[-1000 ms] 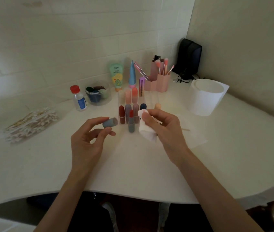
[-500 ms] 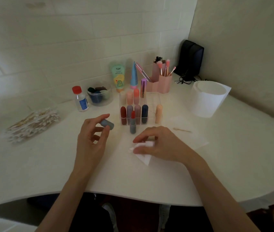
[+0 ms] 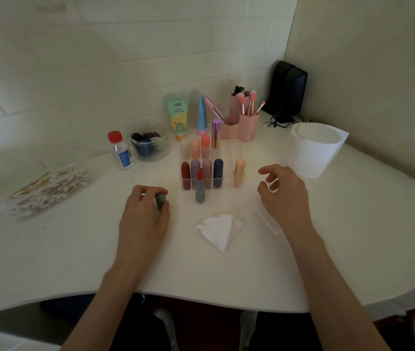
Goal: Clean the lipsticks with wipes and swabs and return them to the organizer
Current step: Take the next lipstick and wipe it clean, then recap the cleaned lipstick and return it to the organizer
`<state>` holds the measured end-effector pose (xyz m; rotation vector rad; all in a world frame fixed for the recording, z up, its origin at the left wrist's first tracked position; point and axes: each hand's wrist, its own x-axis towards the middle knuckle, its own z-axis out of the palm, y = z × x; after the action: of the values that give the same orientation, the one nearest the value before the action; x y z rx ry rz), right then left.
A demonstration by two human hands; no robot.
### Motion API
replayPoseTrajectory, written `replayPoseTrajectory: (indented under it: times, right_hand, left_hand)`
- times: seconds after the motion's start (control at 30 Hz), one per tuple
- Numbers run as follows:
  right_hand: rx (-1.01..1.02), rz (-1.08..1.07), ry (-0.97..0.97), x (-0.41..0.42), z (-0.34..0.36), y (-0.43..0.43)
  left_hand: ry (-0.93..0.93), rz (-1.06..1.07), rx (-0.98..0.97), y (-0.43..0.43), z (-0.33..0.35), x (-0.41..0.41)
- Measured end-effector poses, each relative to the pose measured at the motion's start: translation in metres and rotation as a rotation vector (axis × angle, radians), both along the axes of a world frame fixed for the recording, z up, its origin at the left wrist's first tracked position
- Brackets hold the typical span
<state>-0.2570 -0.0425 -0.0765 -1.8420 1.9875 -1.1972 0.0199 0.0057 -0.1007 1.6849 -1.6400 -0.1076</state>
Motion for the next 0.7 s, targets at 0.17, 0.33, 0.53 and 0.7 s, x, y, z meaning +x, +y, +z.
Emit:
replayPoseTrajectory:
  times: [0.17,0.33,0.53,0.7]
  right_hand:
    - [0.073,-0.056,0.023,-0.015,0.001,-0.003]
    - [0.102,-0.039,0.048,-0.023,0.0,-0.002]
    - [0.227,-0.029,0.128,-0.033,0.004,-0.002]
    - [0.355,0.009,0.118,-0.043,0.014,-0.002]
  left_hand:
    - [0.012,0.027,0.091,0.002,0.003,-0.001]
    - [-0.024,0.127,-0.135,0.014,0.019,-0.016]
    - [0.021,-0.038,-0.238,0.022,0.022,-0.032]
    - [0.039,0.021,-0.055,0.018,0.019,-0.05]
